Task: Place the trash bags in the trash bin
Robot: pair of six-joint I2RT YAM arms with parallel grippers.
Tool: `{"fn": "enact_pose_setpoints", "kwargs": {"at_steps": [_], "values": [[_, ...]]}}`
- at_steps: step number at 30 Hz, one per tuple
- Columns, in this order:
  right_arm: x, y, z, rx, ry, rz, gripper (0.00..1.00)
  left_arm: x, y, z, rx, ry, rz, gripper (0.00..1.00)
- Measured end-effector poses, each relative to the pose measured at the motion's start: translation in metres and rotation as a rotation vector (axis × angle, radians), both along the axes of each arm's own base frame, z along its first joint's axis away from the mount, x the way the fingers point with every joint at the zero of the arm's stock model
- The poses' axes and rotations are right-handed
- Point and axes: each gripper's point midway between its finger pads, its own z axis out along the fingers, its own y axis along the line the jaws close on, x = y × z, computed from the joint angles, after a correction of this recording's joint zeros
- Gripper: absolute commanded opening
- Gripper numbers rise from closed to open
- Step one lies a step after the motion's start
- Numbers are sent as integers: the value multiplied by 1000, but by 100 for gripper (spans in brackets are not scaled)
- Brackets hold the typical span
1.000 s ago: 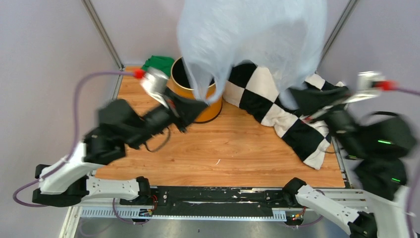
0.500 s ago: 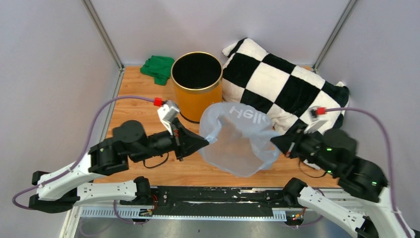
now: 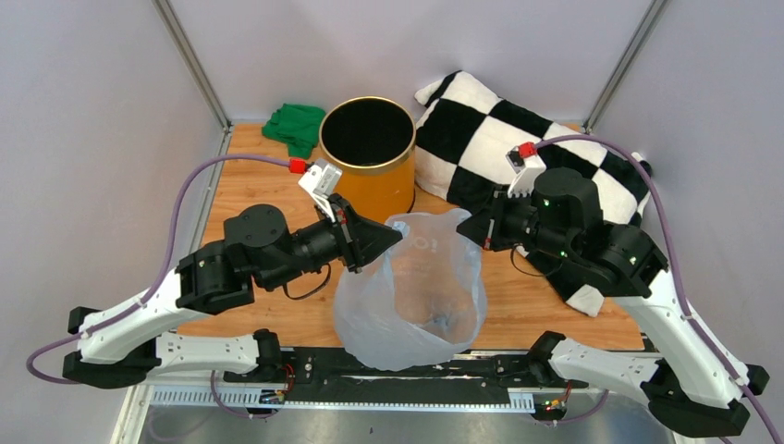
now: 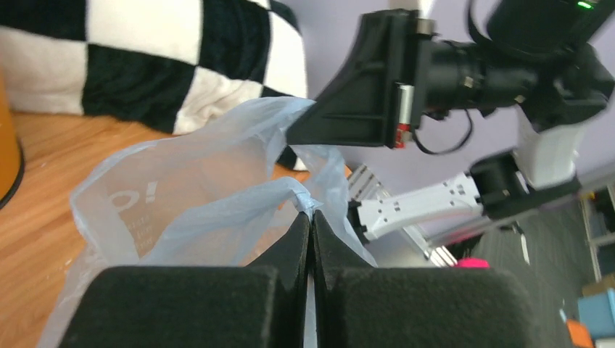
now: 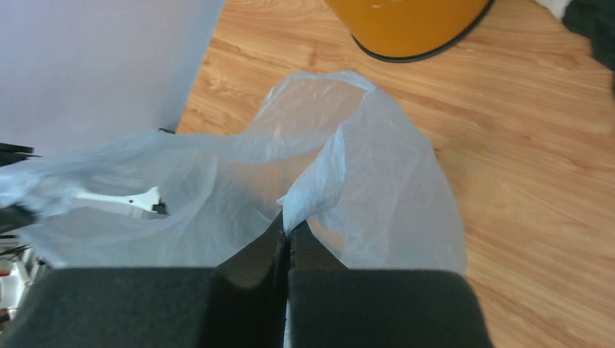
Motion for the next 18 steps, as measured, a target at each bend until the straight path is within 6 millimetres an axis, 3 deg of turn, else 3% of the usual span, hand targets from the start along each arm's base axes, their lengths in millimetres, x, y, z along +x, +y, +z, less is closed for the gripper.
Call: {"fn": "enact_pose_setpoints", "kwargs": {"at_steps": [9, 15, 18], "values": [[12, 35, 30, 162, -39, 48, 1, 39, 0, -21, -23, 170, 240, 0], [38, 47, 24, 140, -64, 14, 1, 96, 5, -29, -118, 275, 356, 0], [61, 55, 10, 112, -44, 9, 9, 115, -8, -43, -123, 325, 348, 0]]}}
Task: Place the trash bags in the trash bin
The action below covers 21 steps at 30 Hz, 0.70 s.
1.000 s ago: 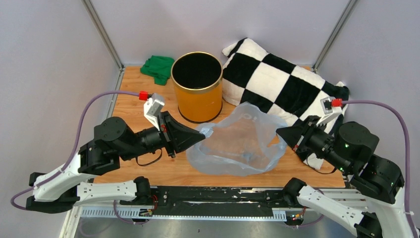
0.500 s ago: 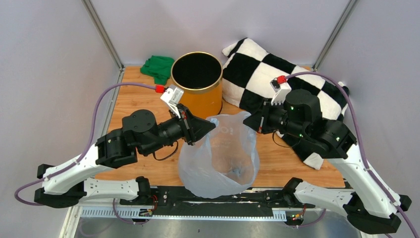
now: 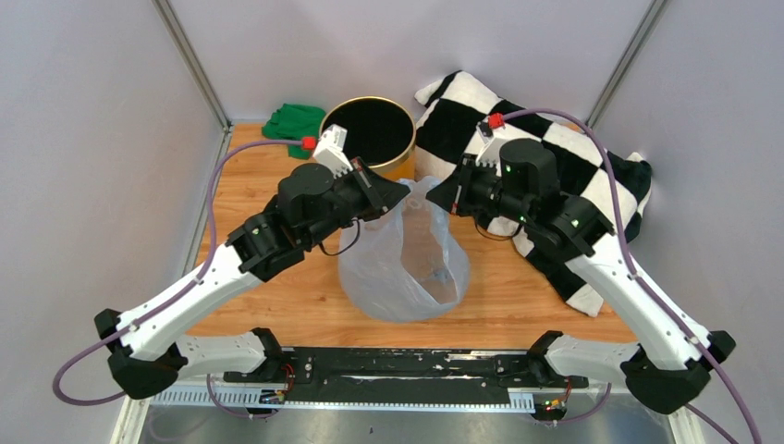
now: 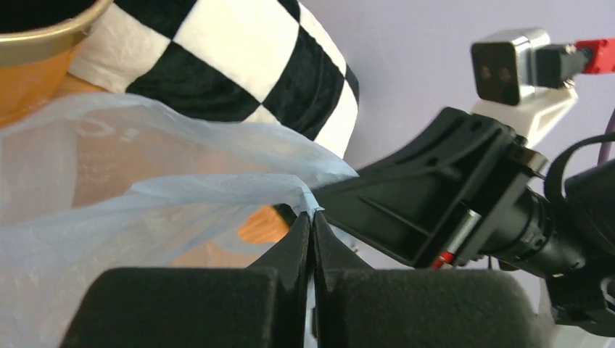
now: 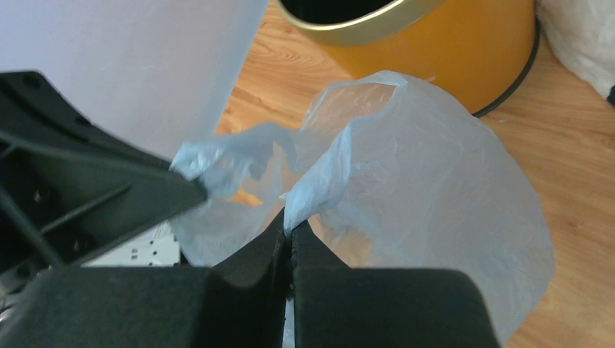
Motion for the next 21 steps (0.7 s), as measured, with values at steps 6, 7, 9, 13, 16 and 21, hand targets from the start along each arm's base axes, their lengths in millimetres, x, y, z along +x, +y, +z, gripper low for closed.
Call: {"fn": "enact_pose_setpoints", "kwargs": {"at_steps": [6, 7, 9, 13, 16, 21], "values": [[32, -2, -31, -2, 47, -7, 48, 22, -21, -23, -28, 74, -24, 0], [34, -3, -34, 1, 48, -5, 53, 25, -24, -25, -31, 84, -25, 0], [33, -2, -40, 9, 55, 18, 58, 30, -28, -31, -35, 101, -24, 0], [37, -8, -49, 30, 78, 27, 64, 41, -23, -43, -43, 128, 2, 0], [41, -14, -54, 54, 101, 28, 69, 49, -19, -48, -44, 143, 20, 0], [30, -17, -41, 103, 84, 56, 76, 54, -19, -49, -51, 146, 18, 0]]}}
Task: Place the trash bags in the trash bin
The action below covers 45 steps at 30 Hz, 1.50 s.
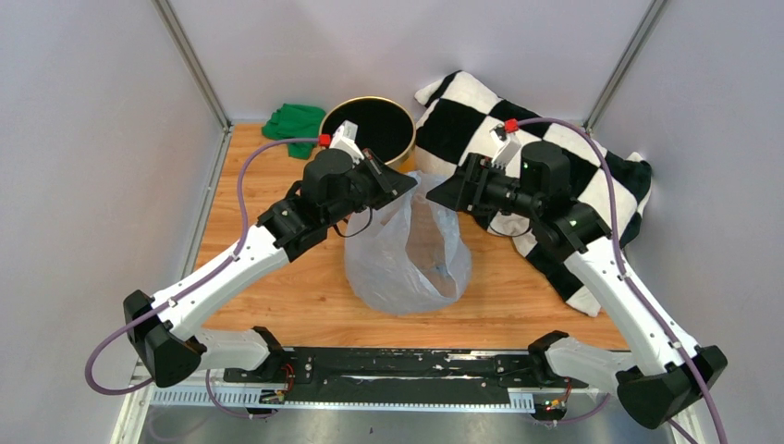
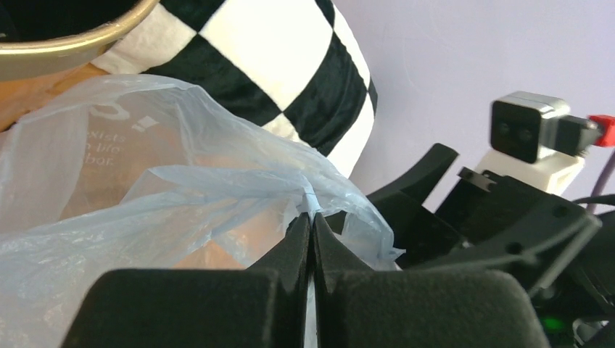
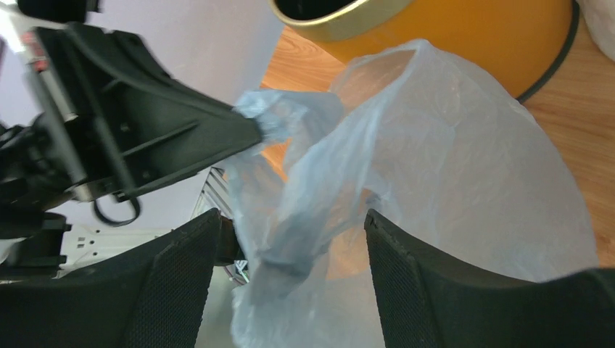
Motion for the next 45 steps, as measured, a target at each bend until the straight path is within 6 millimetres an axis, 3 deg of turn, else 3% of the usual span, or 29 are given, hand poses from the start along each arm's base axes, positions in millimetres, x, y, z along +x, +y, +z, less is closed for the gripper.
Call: {"fn": "enact_pose_setpoints", "kwargs": {"at_steps": [4, 8, 16, 24, 26, 31, 34, 37, 41, 45], "values": [[-12, -4, 22, 38, -62, 14, 76, 0, -3, 0, -8, 0, -16, 0], [-19, -6, 30, 53, -84, 25, 75, 0, -5, 1, -16, 0, -28, 0], [-13, -7, 18, 55, -44, 31, 66, 0, -5, 4, -26, -4, -42, 0], [-14, 14, -4, 145, 56, 152, 56, -2, -8, 7, -38, -10, -62, 0], [-15, 17, -4, 166, 65, 167, 50, -3, -8, 7, -39, -10, -65, 0], [-18, 21, 9, 217, 50, 194, 3, -3, -9, 8, -45, -12, -68, 0], [-16, 22, 18, 219, 40, 200, 0, -3, -9, 7, -50, -8, -68, 0], [-9, 15, 30, 158, -1, 155, 0, -3, -10, 1, -48, 2, -70, 0], [7, -12, 54, 11, -116, -4, 0, -4, -10, -11, -40, 24, -75, 0], [9, -32, 53, -99, -162, -90, 0, -6, -12, -17, -39, 41, -84, 0]]}}
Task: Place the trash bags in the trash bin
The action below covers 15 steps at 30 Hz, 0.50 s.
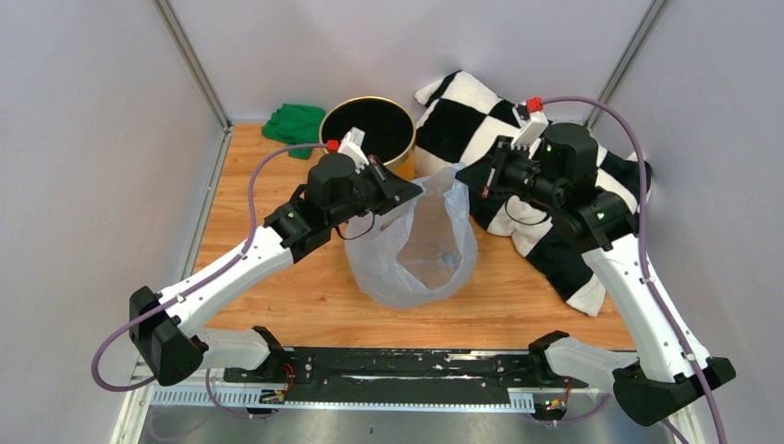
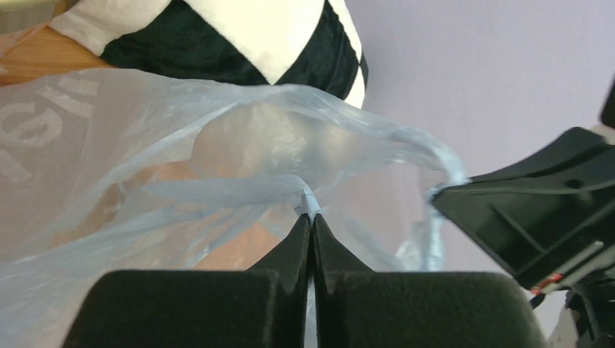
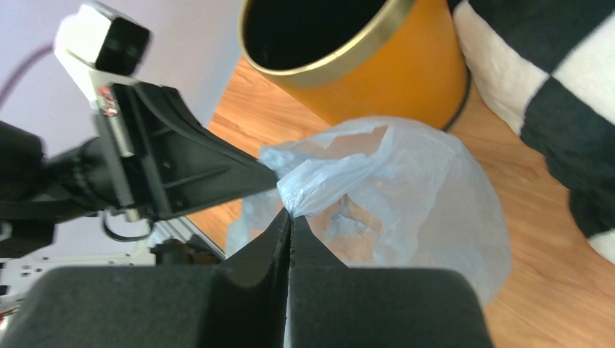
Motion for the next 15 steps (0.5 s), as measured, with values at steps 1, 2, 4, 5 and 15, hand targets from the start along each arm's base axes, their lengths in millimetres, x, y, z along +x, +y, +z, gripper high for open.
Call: {"fn": "enact_pose_setpoints", "kwargs": {"at_steps": [1, 2, 4, 5, 15], "values": [[0, -2, -5, -24, 7, -9, 0, 0, -1, 1, -4, -1, -3, 0], [-1, -3, -12, -50, 20, -13, 0, 0, -1, 2, -10, -3, -5, 0], [1, -2, -22, -82, 42, -15, 0, -1, -2, 6, -21, -12, -10, 0], [2, -2, -27, -92, 53, -15, 0, -1, -3, 8, -27, -17, -14, 0], [8, -7, -35, -123, 60, -53, 0, -21, -46, 19, -123, -21, -150, 0]]}}
